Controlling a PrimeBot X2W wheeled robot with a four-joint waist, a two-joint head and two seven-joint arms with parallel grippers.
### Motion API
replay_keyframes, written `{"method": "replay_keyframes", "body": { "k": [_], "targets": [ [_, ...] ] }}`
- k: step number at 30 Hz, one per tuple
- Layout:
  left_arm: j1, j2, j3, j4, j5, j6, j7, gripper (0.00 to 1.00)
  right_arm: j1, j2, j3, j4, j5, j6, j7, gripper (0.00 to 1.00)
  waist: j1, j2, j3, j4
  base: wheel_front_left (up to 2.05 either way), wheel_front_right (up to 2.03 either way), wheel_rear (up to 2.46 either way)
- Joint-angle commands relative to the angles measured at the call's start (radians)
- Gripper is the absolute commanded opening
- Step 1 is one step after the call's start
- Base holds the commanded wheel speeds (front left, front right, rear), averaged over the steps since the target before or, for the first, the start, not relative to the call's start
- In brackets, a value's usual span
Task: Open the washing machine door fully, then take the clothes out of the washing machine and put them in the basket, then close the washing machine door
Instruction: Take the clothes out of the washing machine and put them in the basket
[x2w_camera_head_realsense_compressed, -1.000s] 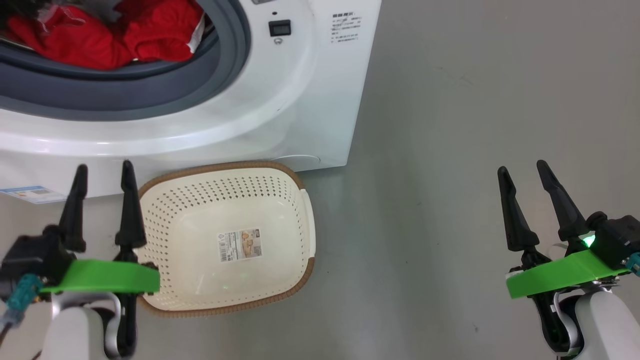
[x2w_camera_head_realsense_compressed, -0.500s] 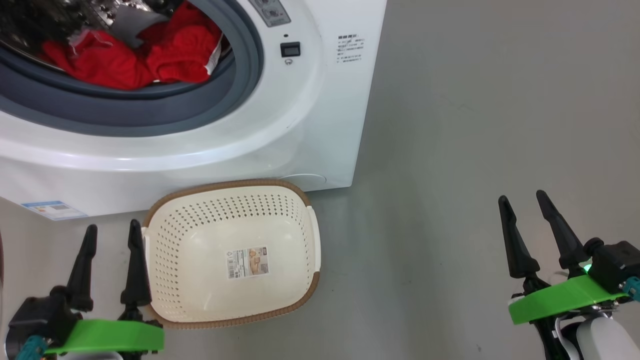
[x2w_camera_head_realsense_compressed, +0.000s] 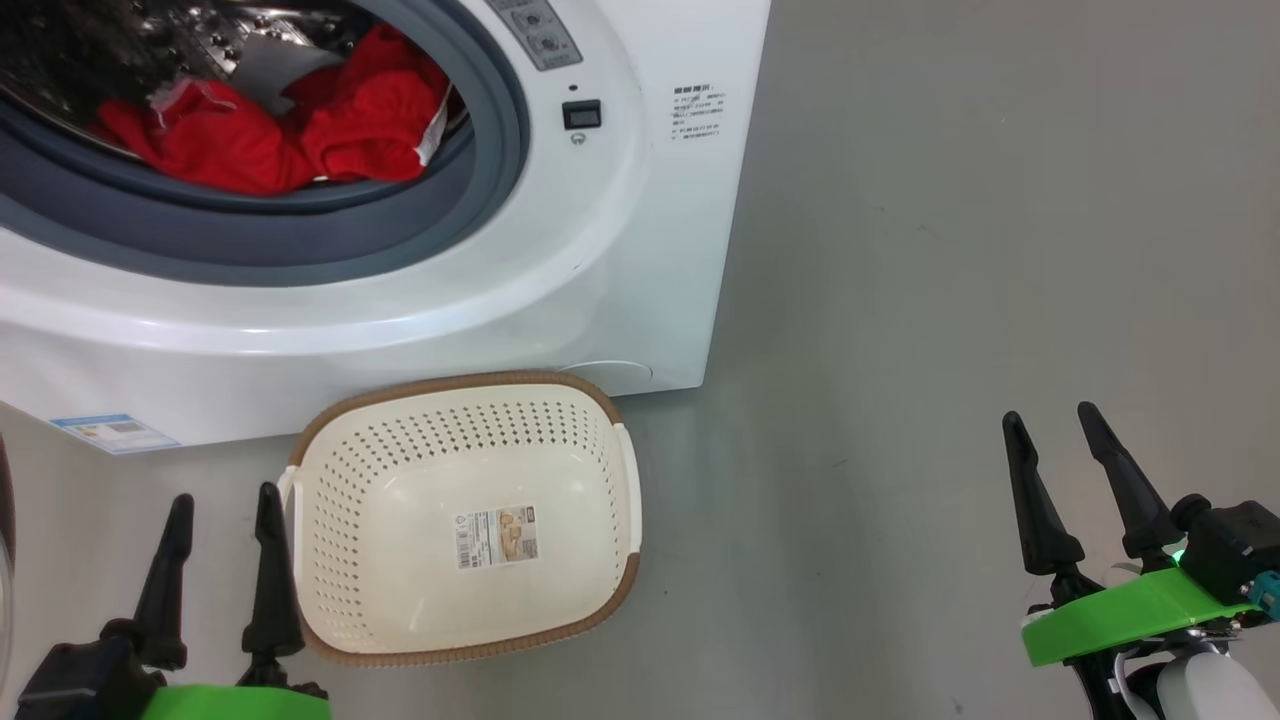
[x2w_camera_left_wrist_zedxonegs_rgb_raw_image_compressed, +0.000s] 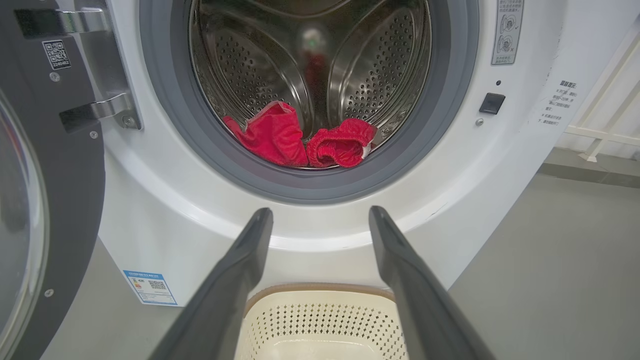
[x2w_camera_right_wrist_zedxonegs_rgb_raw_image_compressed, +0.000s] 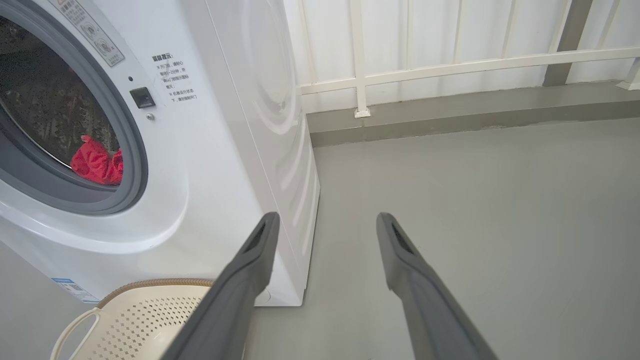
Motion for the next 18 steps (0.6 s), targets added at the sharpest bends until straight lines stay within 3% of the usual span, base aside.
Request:
{"method": "replay_keyframes", "body": {
  "k": [1, 9, 18],
  "targets": [
    [-0.001, 0.018, 0.026, -0.03, -0.002, 0.007, -0.005, 1.0, 0.004, -0.009, 0.017, -0.024, 0.002, 0.007, -0.006, 1.0, 0.0, 0.0, 0.003, 0.0, 0.0, 0.0, 0.0],
    [-0.069, 0.018, 0.011, -0.01, 0.028, -0.003, -0.005, 1.0, -0.011, -0.005, 0.019, -0.031, 0.0, 0.007, -0.006, 1.0, 0.0, 0.0, 0.033, 0.002, 0.0, 0.0, 0.0],
    [-0.3, 0.03, 0.028, 0.081, 0.075, -0.027, -0.005, 1.0, -0.051, 0.006, 0.036, -0.039, 0.0, 0.007, -0.006, 1.0, 0.0, 0.0, 0.107, -0.026, 0.0, 0.0, 0.0]
  ]
}}
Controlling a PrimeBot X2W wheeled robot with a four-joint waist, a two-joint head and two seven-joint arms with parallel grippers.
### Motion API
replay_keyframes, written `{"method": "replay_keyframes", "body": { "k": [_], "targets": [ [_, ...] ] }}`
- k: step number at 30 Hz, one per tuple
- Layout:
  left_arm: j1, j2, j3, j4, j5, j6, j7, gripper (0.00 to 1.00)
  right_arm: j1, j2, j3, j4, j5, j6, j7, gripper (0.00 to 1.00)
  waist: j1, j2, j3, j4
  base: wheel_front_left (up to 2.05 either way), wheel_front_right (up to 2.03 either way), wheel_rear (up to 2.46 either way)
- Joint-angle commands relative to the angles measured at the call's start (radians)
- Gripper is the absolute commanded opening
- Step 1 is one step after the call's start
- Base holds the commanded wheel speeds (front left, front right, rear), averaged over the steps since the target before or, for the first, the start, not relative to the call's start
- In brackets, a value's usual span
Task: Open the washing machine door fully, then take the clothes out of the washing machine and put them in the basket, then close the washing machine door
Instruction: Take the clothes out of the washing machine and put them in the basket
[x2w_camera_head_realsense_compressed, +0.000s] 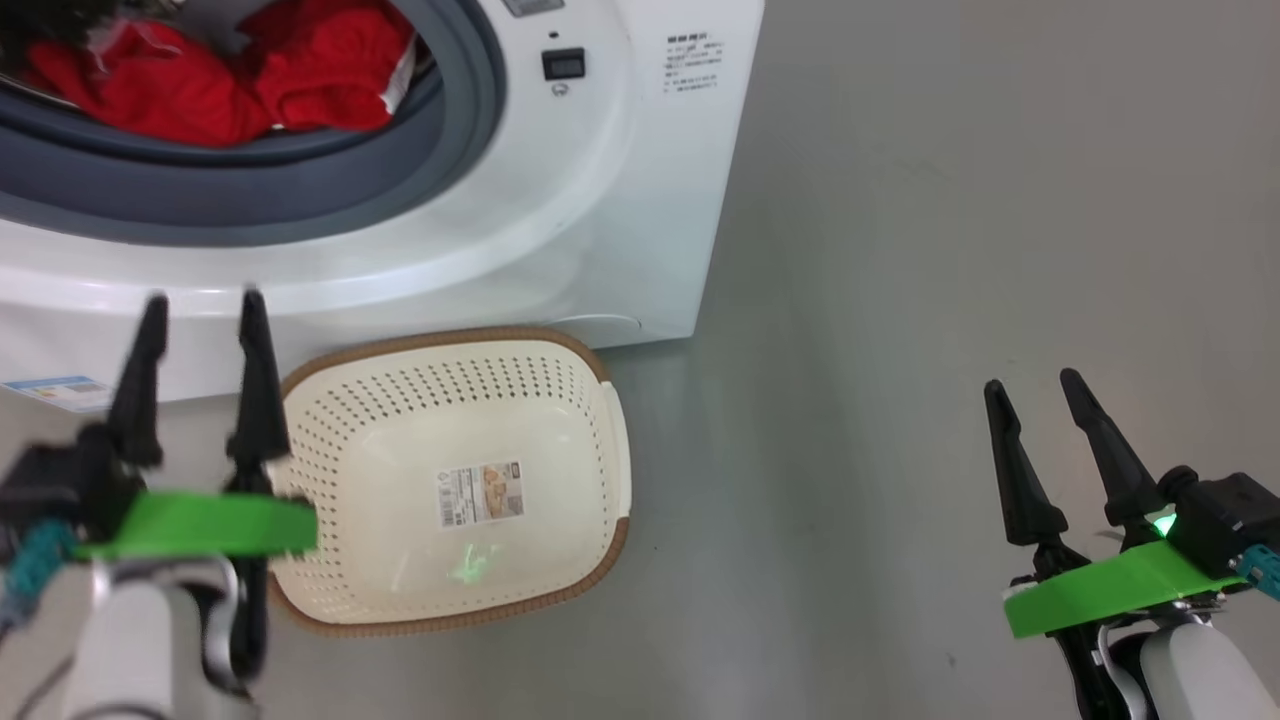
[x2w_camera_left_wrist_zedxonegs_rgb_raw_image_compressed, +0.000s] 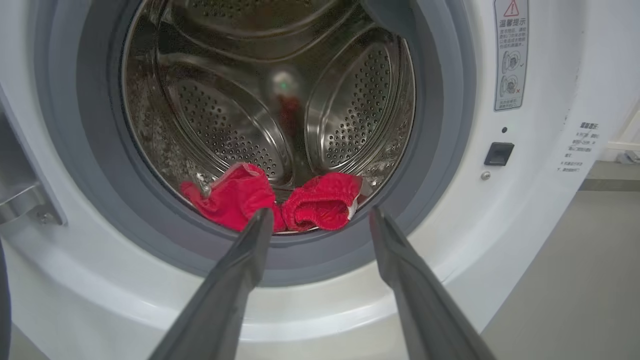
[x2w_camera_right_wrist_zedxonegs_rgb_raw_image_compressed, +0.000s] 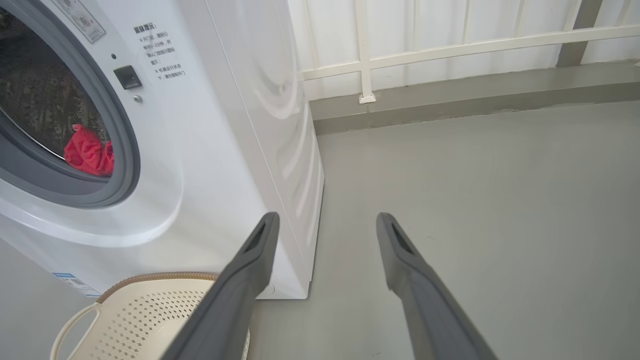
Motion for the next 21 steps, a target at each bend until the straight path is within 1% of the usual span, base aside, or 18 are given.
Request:
{"method": "replay_keyframes", "body": {
  "k": [1, 6, 11, 17, 21],
  "targets": [
    [-0.028, 0.032, 0.035, -0.014, 0.014, -0.008, -0.005, 1.0, -0.015, -0.005, 0.021, -0.026, 0.0, 0.007, -0.006, 1.0, 0.0, 0.0, 0.028, -0.02, 0.0, 0.0, 0.0],
    [-0.203, 0.067, 0.045, 0.088, 0.044, -0.013, -0.005, 1.0, -0.04, 0.004, 0.028, -0.027, 0.003, 0.007, -0.006, 1.0, 0.0, 0.0, 0.072, -0.052, 0.0, 0.0, 0.0],
    [-0.355, 0.109, 0.034, 0.218, 0.093, -0.012, -0.005, 1.0, -0.061, 0.011, 0.023, -0.033, 0.006, 0.007, -0.006, 1.0, 0.0, 0.0, 0.115, -0.08, 0.0, 0.0, 0.0],
    [-0.5, 0.163, 0.019, 0.393, 0.138, 0.0, -0.005, 1.0, -0.085, 0.019, 0.027, -0.036, 0.008, 0.007, -0.006, 1.0, 0.0, 0.0, 0.157, -0.115, 0.0, 0.0, 0.0],
    [-0.575, 0.211, 0.0, 0.498, 0.172, 0.013, -0.005, 1.0, -0.107, 0.024, 0.035, -0.036, 0.01, 0.007, -0.006, 1.0, 0.0, 0.0, 0.181, -0.141, 0.0, 0.0, 0.0]
  ]
}}
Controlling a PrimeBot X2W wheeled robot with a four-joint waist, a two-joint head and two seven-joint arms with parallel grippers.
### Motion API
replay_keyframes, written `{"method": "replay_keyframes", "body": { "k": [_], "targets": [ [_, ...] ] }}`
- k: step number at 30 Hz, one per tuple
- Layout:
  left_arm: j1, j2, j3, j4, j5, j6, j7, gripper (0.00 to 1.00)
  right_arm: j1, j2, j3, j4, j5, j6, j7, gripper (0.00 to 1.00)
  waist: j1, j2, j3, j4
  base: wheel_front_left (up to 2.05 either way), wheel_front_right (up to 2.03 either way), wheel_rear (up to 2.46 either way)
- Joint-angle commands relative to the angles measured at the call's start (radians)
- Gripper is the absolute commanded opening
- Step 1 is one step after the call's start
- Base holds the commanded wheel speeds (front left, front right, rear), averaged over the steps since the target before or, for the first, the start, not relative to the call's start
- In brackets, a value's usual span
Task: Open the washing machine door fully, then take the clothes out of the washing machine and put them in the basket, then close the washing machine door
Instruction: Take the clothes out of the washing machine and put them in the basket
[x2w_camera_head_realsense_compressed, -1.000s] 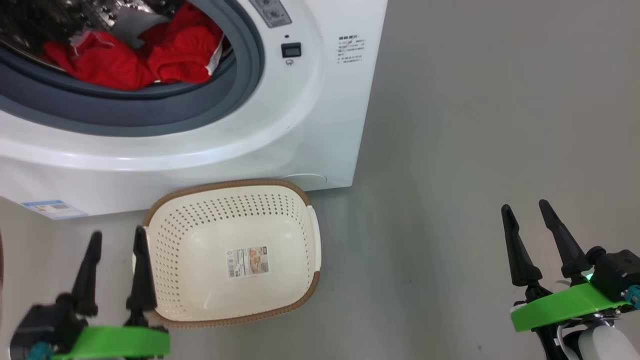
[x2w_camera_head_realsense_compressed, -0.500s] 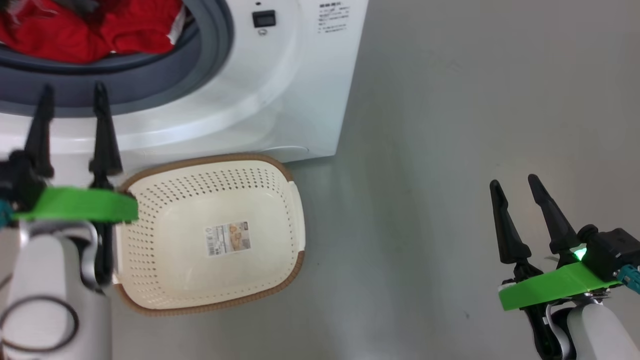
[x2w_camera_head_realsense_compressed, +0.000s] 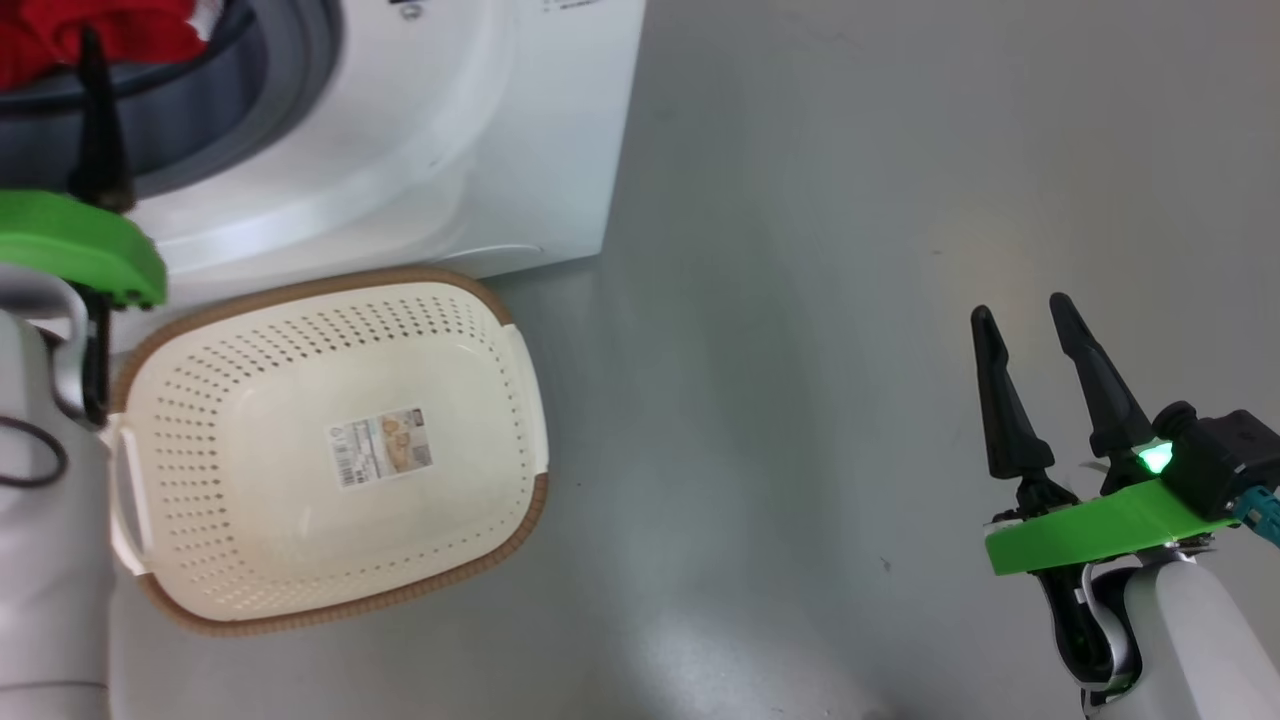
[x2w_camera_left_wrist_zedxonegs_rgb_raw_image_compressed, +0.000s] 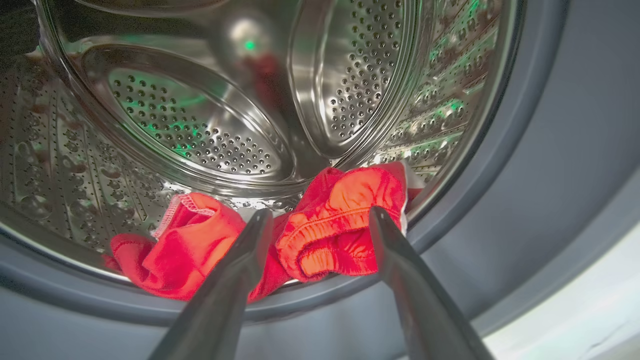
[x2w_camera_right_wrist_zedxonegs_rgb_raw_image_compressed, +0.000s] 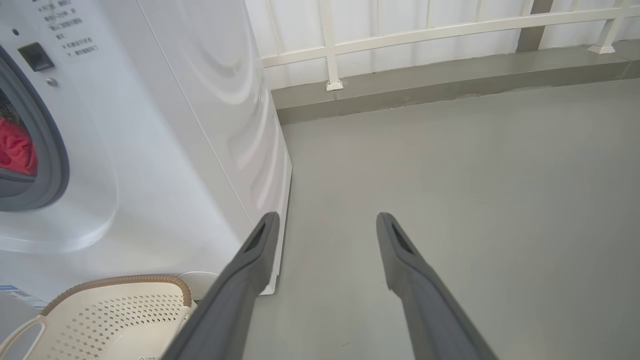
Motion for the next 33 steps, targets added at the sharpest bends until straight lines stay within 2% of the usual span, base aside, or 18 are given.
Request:
{"method": "replay_keyframes", "body": {
  "k": [1, 6, 16, 28, 33],
  "targets": [
    [-0.037, 0.068, 0.006, 0.017, 0.02, 0.011, -0.005, 1.0, -0.011, 0.0, 0.03, -0.025, 0.009, 0.007, -0.006, 1.0, 0.0, -0.0001, 0.032, -0.034, 0.0, 0.0, 0.0],
    [-0.124, 0.111, -0.005, 0.13, 0.031, 0.025, -0.005, 1.0, -0.025, 0.005, 0.036, -0.027, 0.012, 0.007, -0.006, 1.0, 0.0, -0.0001, 0.062, -0.056, 0.0, 0.0, 0.0],
    [-0.207, 0.174, -0.059, 0.239, 0.078, 0.075, -0.005, 1.0, -0.043, 0.011, 0.053, -0.026, 0.016, 0.007, -0.006, 1.0, 0.0, -0.0001, 0.099, -0.09, 0.0, 0.0, 0.0],
    [-0.249, 0.191, -0.078, 0.271, 0.059, 0.097, -0.005, 1.0, -0.059, 0.017, 0.065, -0.031, 0.017, 0.007, -0.006, 1.0, 0.0, -0.0001, 0.113, -0.105, 0.0, 0.0, 0.0],
    [-0.268, 0.193, -0.053, 0.305, 0.017, 0.093, -0.005, 1.0, -0.058, 0.02, 0.074, -0.032, 0.022, 0.007, -0.006, 1.0, 0.0, -0.0001, 0.114, -0.113, 0.0, 0.0, 0.0]
  ]
}}
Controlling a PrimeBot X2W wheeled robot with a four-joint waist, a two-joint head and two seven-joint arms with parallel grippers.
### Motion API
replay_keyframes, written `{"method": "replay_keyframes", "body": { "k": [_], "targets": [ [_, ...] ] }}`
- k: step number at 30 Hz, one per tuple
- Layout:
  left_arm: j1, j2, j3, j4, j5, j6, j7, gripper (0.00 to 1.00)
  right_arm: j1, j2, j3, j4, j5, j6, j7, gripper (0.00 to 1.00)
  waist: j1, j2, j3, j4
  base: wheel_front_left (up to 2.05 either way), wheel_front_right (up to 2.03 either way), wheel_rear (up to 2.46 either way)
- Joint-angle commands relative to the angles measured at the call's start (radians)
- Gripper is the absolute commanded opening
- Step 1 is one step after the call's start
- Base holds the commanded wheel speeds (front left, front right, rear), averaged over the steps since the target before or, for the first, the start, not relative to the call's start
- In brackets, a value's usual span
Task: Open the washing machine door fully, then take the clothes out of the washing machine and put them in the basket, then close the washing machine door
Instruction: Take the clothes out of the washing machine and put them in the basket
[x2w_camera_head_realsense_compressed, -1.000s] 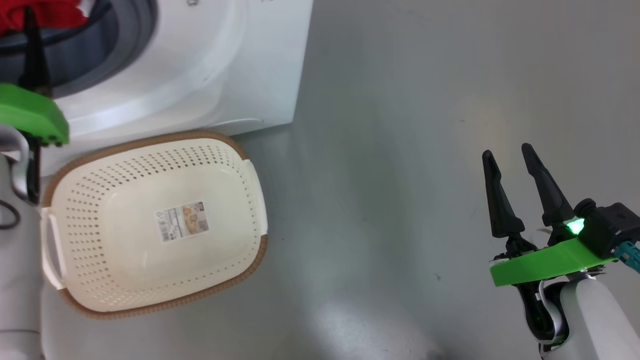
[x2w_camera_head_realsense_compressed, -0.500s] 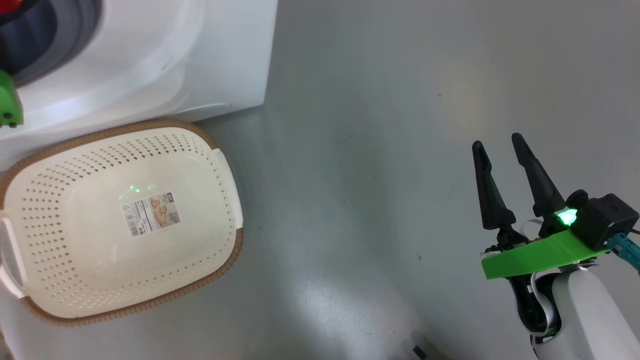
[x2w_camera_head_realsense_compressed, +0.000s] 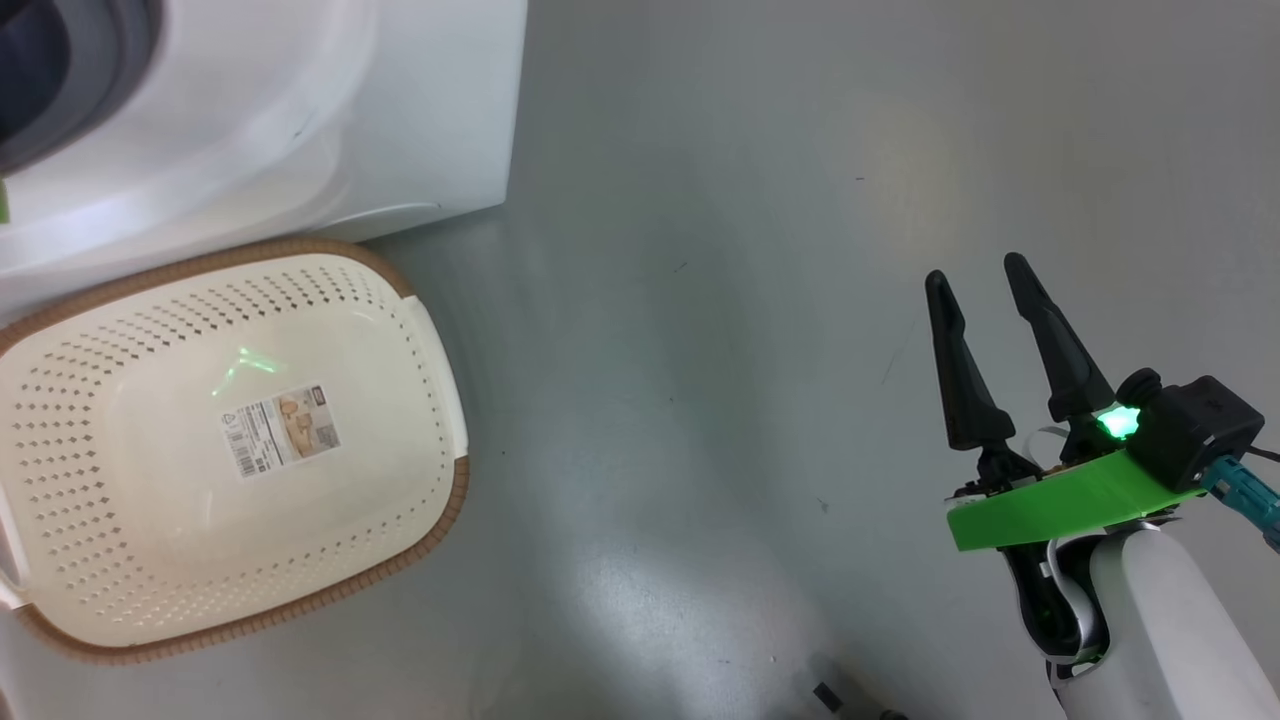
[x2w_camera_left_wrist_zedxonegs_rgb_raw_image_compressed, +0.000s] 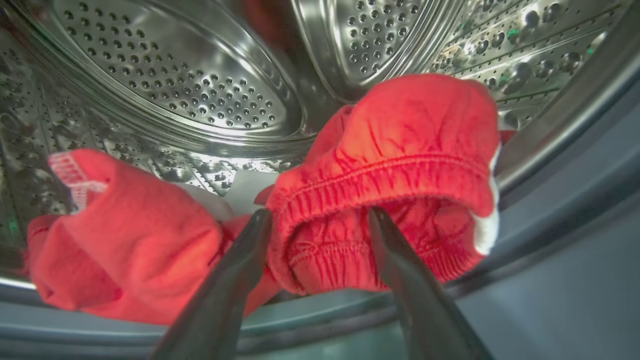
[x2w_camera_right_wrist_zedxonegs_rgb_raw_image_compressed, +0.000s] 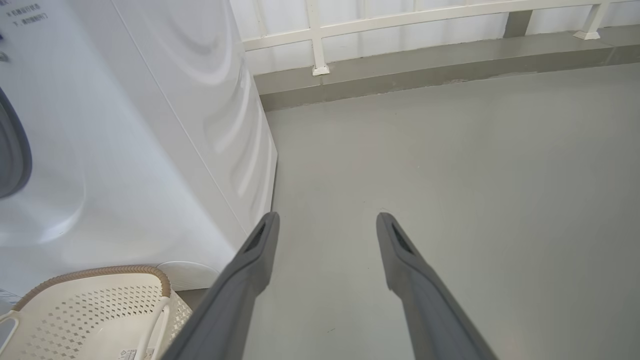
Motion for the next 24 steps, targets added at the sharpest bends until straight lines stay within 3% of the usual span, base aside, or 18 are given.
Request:
{"method": "replay_keyframes", "body": {
  "k": [1, 2, 3, 4, 6, 7, 8, 16, 24],
  "targets": [
    [-0.016, 0.058, 0.019, -0.009, -0.013, 0.001, -0.005, 1.0, 0.009, -0.003, 0.021, -0.024, 0.015, 0.007, -0.006, 1.0, 0.0, -0.0001, 0.0, -0.002, 0.0, 0.0, 0.0],
    [-0.019, 0.059, 0.024, -0.003, -0.02, 0.002, -0.005, 1.0, 0.009, -0.003, 0.022, -0.023, 0.015, 0.007, -0.006, 1.0, 0.0, -0.0001, 0.0, -0.004, 0.0, 0.0, 0.0],
    [-0.021, 0.059, 0.03, 0.009, -0.031, -0.002, -0.005, 0.87, 0.01, -0.003, 0.024, -0.023, 0.016, 0.007, -0.006, 1.0, 0.0, -0.0001, -0.001, -0.006, 0.0, 0.0, 0.0],
    [-0.024, 0.059, 0.035, 0.021, -0.038, -0.007, -0.005, 0.54, 0.01, -0.002, 0.025, -0.022, 0.016, 0.007, -0.006, 1.0, 0.0, -0.0001, -0.002, -0.007, 0.0, 0.0, 0.0],
    [-0.03, 0.063, 0.036, 0.035, -0.044, -0.008, -0.005, 0.35, 0.011, -0.002, 0.025, -0.025, 0.018, 0.007, -0.006, 1.0, 0.0, -0.0001, -0.001, -0.011, 0.0, 0.0, 0.0],
    [-0.032, 0.062, 0.037, 0.044, -0.05, -0.014, -0.005, 0.14, 0.012, -0.001, 0.025, -0.026, 0.019, 0.007, -0.006, 1.0, 0.0, -0.0001, -0.001, -0.012, 0.0, 0.0, 0.0],
    [-0.034, 0.061, 0.036, 0.051, -0.052, -0.018, -0.005, 0.0, 0.012, -0.001, 0.024, -0.027, 0.019, 0.007, -0.006, 1.0, 0.0, -0.0001, 0.0, -0.013, 0.0, 0.0, 0.0],
    [-0.037, 0.039, 0.042, 0.029, -0.08, -0.021, -0.005, 0.0, 0.011, -0.001, 0.012, -0.03, 0.016, 0.007, -0.006, 1.0, 0.0, -0.0001, -0.002, 0.001, 0.0, 0.0, 0.0],
    [0.084, -0.022, 0.127, -0.207, -0.152, -0.025, -0.005, 0.0, 0.017, -0.01, 0.0, -0.024, 0.015, 0.007, -0.006, 1.0, 0.0, -0.0001, -0.041, 0.036, 0.0, 0.0, 0.0]
  ]
}}
